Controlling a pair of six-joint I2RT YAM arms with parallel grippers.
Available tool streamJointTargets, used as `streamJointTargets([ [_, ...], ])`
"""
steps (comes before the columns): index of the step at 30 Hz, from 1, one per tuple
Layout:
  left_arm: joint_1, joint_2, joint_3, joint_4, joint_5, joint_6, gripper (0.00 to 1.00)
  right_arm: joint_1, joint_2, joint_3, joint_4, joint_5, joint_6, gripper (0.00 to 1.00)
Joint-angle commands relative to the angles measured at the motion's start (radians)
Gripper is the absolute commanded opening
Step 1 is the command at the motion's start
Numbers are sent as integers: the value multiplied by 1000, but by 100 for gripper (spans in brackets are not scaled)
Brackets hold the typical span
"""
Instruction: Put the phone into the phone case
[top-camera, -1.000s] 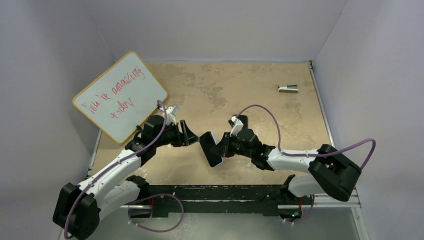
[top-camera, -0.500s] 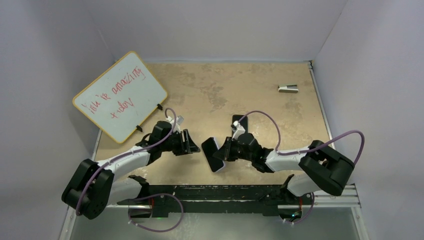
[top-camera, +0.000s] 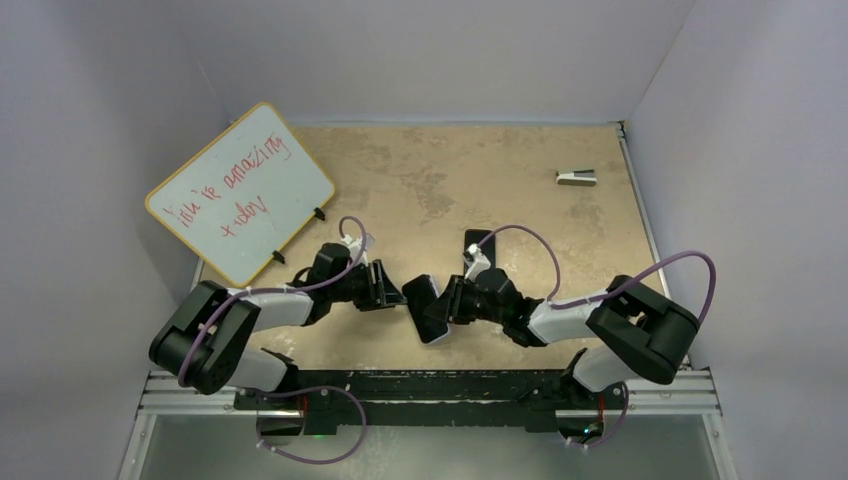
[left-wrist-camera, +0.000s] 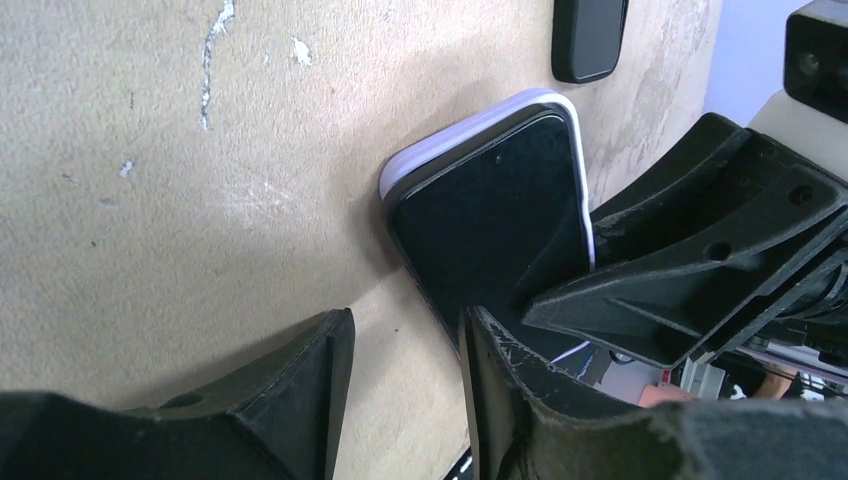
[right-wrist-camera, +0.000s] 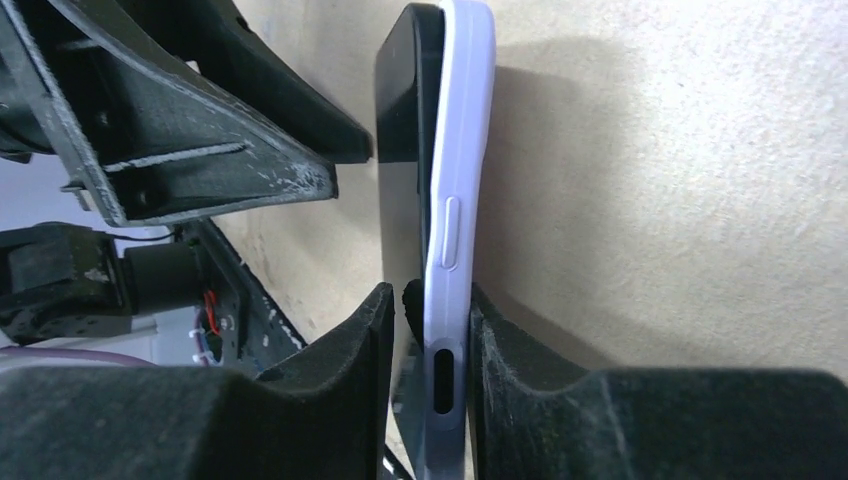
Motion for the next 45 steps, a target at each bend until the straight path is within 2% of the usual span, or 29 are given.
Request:
streamJointTargets([
  [1, 4, 32, 46, 86, -2, 20, 44, 7, -3, 28, -47, 13, -35, 34],
  [5, 4, 69, 63, 113, -6, 21, 43, 7, -4, 51, -76, 23, -70, 38],
  [11, 4, 113, 90, 143, 2, 13, 40, 7, 7, 61, -77, 21, -100, 38],
  [22, -46, 130, 133, 152, -18, 54, 19, 7, 112, 130, -58, -27, -174, 38],
  [27, -66, 167, 135, 200, 18, 50, 17, 7, 146, 151, -55, -36, -182, 38],
  [33, -71, 137, 133, 160, 11, 64, 17, 7, 132, 125, -51, -12, -164, 38],
  [35, -71, 125, 133, 134, 1, 75, 17, 6, 110, 115, -60, 6, -160, 42],
  [38, -71, 119, 131, 120, -4, 82, 18, 5, 69, 117, -132, 45, -167, 53],
  [45, -71, 143, 121, 156, 7, 61, 19, -6, 22, 105, -190, 95, -195, 65],
])
